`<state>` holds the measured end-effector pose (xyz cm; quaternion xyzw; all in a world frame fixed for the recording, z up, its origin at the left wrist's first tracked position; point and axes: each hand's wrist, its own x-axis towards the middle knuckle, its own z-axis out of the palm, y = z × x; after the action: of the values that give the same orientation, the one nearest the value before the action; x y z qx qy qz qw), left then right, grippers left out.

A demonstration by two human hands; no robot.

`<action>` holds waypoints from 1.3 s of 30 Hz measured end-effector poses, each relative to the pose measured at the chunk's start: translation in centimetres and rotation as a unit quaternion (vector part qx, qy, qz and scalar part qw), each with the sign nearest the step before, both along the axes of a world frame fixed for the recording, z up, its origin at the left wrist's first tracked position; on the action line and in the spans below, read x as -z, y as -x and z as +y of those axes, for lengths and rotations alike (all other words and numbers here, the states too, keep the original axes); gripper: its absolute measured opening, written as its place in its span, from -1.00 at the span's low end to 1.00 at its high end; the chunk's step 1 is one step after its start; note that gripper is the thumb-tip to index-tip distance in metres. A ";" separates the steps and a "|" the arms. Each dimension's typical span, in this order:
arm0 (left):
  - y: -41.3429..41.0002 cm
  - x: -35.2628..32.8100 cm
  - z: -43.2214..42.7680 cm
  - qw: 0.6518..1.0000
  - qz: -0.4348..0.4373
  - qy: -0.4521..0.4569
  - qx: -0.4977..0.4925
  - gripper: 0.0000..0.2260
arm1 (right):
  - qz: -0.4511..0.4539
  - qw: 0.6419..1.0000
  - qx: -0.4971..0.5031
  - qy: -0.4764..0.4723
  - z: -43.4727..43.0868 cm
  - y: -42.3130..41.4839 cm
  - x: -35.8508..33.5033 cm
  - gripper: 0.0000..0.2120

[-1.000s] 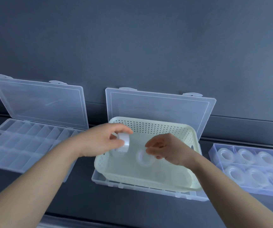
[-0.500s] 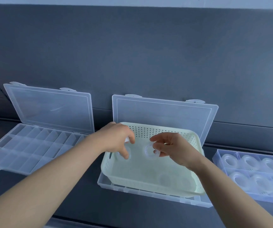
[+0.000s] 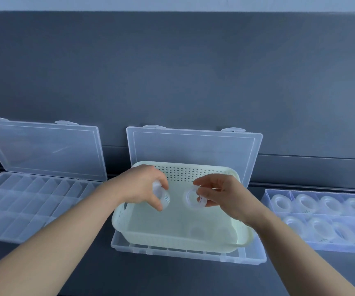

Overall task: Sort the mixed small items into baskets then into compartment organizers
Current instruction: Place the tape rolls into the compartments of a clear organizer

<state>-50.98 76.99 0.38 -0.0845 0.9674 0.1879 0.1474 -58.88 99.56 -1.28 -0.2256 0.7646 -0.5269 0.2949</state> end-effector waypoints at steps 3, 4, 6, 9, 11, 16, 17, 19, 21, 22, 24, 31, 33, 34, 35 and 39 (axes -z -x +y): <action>0.2 -1.0 2.0 0.995 0.049 -0.084 -0.034 -0.58 | -0.004 0.999 0.024 0.042 2.5 0.7 -1.0 -0.84; 0.5 -1.4 3.0 0.991 0.067 -0.109 -0.044 -0.58 | 0.000 0.998 0.035 0.055 3.5 1.1 -1.3 -0.84; 1.2 -2.3 5.6 0.981 0.097 -0.158 -0.057 -0.60 | 0.002 0.995 0.062 0.076 6.0 1.8 -2.1 -0.85; 2.9 -3.0 10.0 0.964 0.136 -0.219 -0.063 -0.65 | 0.006 0.992 0.094 0.080 10.6 3.4 -3.1 -0.86; 4.2 -2.9 13.3 0.955 0.150 -0.251 -0.052 -0.68 | 0.024 0.992 0.108 0.054 14.2 4.6 -3.6 -0.87; 7.4 -0.8 21.4 0.951 0.150 -0.269 -0.034 -0.64 | 0.092 0.984 0.148 -0.030 23.4 8.3 -3.0 -0.87; 8.0 -0.2 22.8 0.951 0.150 -0.267 -0.031 -0.63 | 0.120 0.979 0.153 -0.063 25.1 9.2 -2.2 -0.88; 9.0 1.0 25.5 0.955 0.146 -0.256 -0.026 -0.63 | 0.166 0.966 0.148 -0.131 28.0 10.5 -0.8 -0.87; 9.8 2.1 27.6 0.960 0.139 -0.239 -0.033 -0.58 | 0.207 0.949 0.117 -0.206 29.8 11.4 0.6 -0.86; 10.0 2.6 28.4 0.962 0.137 -0.231 -0.042 -0.53 | 0.217 0.942 0.102 -0.236 30.4 11.7 1.4 -0.85; 10.5 3.5 29.6 0.964 0.139 -0.219 -0.066 -0.45 | 0.221 0.933 0.088 -0.271 31.0 12.2 3.0 -0.86; 10.9 4.3 31.9 0.963 0.143 -0.199 -0.111 -0.52 | 0.254 0.927 0.034 -0.276 30.6 12.6 5.0 -0.88; 11.0 4.2 32.6 0.960 0.149 -0.211 -0.110 -0.51 | 0.271 0.925 0.033 -0.263 30.9 12.7 5.2 -0.87; 11.1 4.1 33.0 0.957 0.154 -0.219 -0.108 -0.50 | 0.270 0.930 0.043 -0.246 31.2 12.8 5.1 -0.89; 11.3 4.1 33.5 0.955 0.159 -0.227 -0.103 -0.49 | 0.247 0.944 0.056 -0.213 31.4 12.8 4.8 -0.85; 12.2 3.7 35.8 0.954 0.171 -0.235 -0.072 -0.44 | 0.053 0.995 0.064 -0.052 31.5 12.5 2.4 -0.76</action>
<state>-63.17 112.75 -3.35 -0.0829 0.8978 0.4320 -0.0187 -71.37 131.10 -3.71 -0.1877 0.8185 -0.4913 0.2311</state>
